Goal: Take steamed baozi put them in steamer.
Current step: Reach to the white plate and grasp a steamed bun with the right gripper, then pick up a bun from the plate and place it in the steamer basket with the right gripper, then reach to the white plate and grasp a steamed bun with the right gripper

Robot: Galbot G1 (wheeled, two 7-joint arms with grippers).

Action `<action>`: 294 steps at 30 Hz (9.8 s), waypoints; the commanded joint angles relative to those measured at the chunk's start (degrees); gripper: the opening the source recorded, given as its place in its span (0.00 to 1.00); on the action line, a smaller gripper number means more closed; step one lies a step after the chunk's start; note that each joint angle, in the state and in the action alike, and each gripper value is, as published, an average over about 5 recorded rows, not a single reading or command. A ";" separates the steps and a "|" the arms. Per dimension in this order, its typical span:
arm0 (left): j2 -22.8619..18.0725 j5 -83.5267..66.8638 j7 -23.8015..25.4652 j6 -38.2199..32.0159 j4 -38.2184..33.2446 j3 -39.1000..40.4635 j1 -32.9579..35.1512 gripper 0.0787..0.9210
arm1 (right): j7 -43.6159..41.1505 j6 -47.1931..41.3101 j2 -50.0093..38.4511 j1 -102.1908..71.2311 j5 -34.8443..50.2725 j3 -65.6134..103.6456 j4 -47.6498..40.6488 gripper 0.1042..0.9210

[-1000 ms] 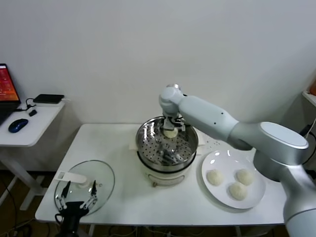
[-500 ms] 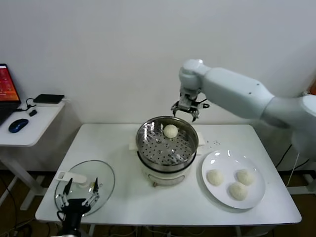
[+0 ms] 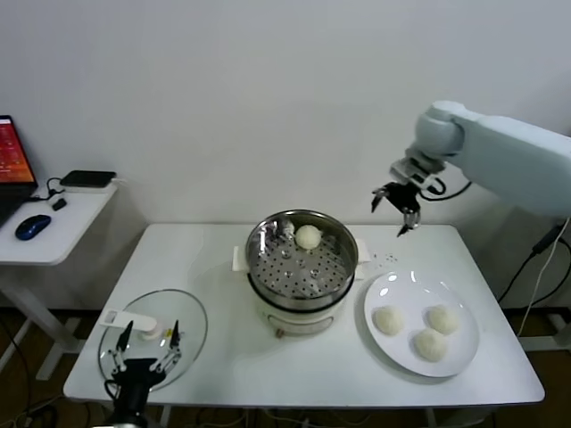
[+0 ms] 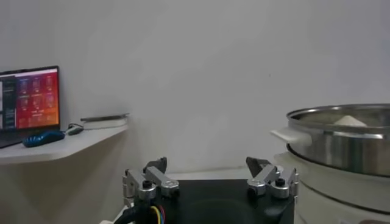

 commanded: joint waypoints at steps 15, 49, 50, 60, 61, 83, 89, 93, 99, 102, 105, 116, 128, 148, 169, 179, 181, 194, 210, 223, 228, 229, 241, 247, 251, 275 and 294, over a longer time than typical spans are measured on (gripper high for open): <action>0.56 -0.20 0.60 -1.48 0.15 -0.77 1.96 0.88 | 3.93 -11.84 -2.90 -17.84 0.91 2.56 2.61 0.88; 0.54 -0.18 0.74 -1.60 1.72 -1.13 1.35 0.88 | 6.10 -12.29 1.87 -27.22 -3.81 8.48 -2.51 0.88; 0.53 -0.18 0.74 -1.61 1.74 -1.11 1.36 0.88 | 6.11 -12.28 1.87 -27.34 -3.94 8.63 -2.62 0.88; 0.52 -0.15 0.74 -1.57 1.72 -1.03 1.32 0.88 | 6.11 -12.46 2.01 -28.14 -4.30 9.72 -2.93 0.85; 0.52 -0.15 0.74 -1.56 1.71 -1.03 1.32 0.88 | 6.10 -12.46 2.03 -28.15 -4.31 9.79 -3.00 0.84; 0.37 -0.23 0.55 -1.40 1.65 -0.97 1.15 0.88 | 4.45 -12.63 -3.90 -17.37 2.88 8.84 -0.28 0.68; 0.32 -0.13 0.54 -1.39 1.70 -0.63 1.15 0.88 | 2.42 -12.59 -6.86 -5.70 10.92 2.22 2.19 0.68; 0.33 0.10 0.53 -1.39 1.76 -0.44 1.19 0.88 | 1.44 -12.63 -6.57 2.46 16.64 -2.81 3.01 0.68; 0.24 0.09 0.46 -1.32 0.65 0.00 1.49 0.88 | 0.16 -12.36 -0.65 10.74 22.73 -7.78 1.41 0.69; 0.15 -0.06 0.43 -1.22 -0.39 0.21 1.78 0.88 | -0.08 -12.63 3.74 12.51 25.83 -8.60 0.01 0.69; 0.21 -0.07 0.42 -1.17 -0.99 0.30 1.91 0.88 | 0.07 -13.35 8.26 13.09 28.34 -8.71 -1.31 0.69; 0.29 0.45 0.61 -1.16 -1.45 1.21 2.17 0.88 | 2.55 -16.56 24.79 6.28 28.31 -4.84 -7.14 0.69; 0.48 -0.25 0.49 -1.08 -1.53 -0.14 2.18 0.88 | 3.75 -17.44 33.34 -5.29 21.89 -0.08 -14.70 0.70; 0.50 -0.14 0.48 -0.64 -0.54 -0.38 1.42 0.88 | 3.39 -15.85 36.26 -12.44 16.00 4.52 -22.93 0.72; 0.39 -0.03 0.47 -0.68 0.02 -0.13 1.01 0.88 | 3.97 -14.64 36.59 -14.08 13.60 6.97 -24.16 0.84; 0.27 0.02 0.40 -0.78 -0.20 -0.13 1.33 0.88 | 2.91 -14.31 32.08 -10.16 14.64 5.83 -18.32 0.88; 0.26 0.00 0.40 -0.81 -0.22 -0.12 1.42 0.88 | 2.19 -13.78 29.61 -7.93 15.35 4.29 -15.71 0.88; 0.31 0.17 0.43 -0.65 0.03 0.18 1.53 0.88 | -1.95 -9.74 11.55 6.46 19.31 -4.19 -3.25 0.88; 0.11 1.62 0.31 -0.32 -0.81 1.47 1.57 0.88 | -3.41 -5.16 -13.98 2.06 5.67 -4.00 14.71 0.88; -0.01 2.12 0.24 -1.00 -0.44 1.56 2.58 0.88 | -2.93 -3.81 -20.79 -27.48 -9.43 17.65 14.54 0.88; -0.11 2.13 0.22 -1.11 -0.37 1.63 2.76 0.88 | -2.98 -3.49 -19.63 -30.73 -11.40 19.55 12.51 0.88; -0.13 2.12 0.21 -1.13 -0.36 1.62 2.80 0.88 | -3.02 -3.43 -19.34 -31.12 -11.78 19.72 12.13 0.88; -0.20 1.79 0.15 -1.33 -0.16 1.36 2.95 0.88 | -2.37 -3.37 -15.95 -34.46 -14.78 21.06 8.72 0.88; -0.16 1.70 0.17 -1.38 -0.08 1.31 2.92 0.88 | -1.63 -3.43 -14.52 -35.11 -15.51 21.12 7.91 0.88; -0.16 1.67 0.18 -1.50 0.03 1.32 2.94 0.88 | -1.23 -3.42 -13.31 -35.07 -15.95 21.07 7.17 0.88; -0.12 1.18 0.16 -1.54 0.60 1.01 2.55 0.88 | -0.84 -3.74 -10.17 -35.86 -17.10 20.97 5.56 0.88; -0.18 1.14 0.10 -1.57 0.62 1.05 2.54 0.88 | -1.47 -3.79 -10.29 -36.13 -17.62 21.48 5.30 0.77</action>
